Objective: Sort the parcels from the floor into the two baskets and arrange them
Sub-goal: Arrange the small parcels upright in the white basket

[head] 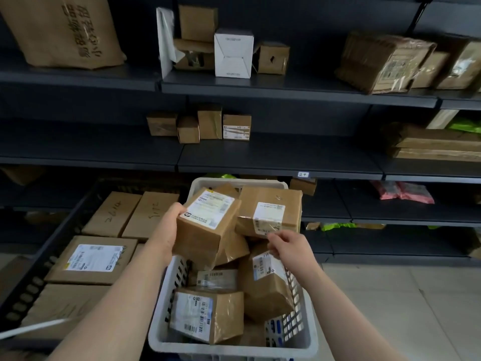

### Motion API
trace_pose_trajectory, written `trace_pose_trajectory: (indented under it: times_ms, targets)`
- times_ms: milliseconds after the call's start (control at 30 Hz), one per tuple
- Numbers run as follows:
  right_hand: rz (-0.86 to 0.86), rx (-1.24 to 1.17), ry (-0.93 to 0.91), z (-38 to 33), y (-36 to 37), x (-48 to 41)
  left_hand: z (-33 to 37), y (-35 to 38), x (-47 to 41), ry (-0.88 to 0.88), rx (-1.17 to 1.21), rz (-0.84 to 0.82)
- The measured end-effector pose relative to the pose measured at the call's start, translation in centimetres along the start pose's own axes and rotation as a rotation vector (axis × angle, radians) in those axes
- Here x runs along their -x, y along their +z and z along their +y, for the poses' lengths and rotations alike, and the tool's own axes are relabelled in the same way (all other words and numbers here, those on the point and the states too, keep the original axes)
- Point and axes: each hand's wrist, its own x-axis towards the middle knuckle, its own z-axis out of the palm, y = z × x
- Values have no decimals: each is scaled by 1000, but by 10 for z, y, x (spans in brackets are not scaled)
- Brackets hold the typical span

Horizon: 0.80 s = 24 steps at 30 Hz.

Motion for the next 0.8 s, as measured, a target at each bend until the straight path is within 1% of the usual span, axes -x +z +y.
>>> trace_pose_trajectory:
  times_ms: [67,133,233,300,333,433,633,800]
  targets:
    - [48,160,-137,-10,4,-4,-5,-1,-8,30,33,13]
    - [88,318,-218,-17,6,-14,-13,2,-16,31,19,30]
    - [116,674,-258,-22,7,-31,-26,4,-29,-45,38,14]
    - [119,861,-210,-22,6,-42,-32,6,-38,-91,13,-11]
    - [112,899,-167,-20,4,-47,-33,8,-42,-93,-9,-10]
    - [66,904,-64,-17,-1,-60,-31,12,-53,-56,-18,29]
    - [54,998,-12,-25,-7,-78,-18,13,-82,42,-30,139]
    - [-24,1036,64,-37,-8,-95,-16,19,-94,46,-35,78]
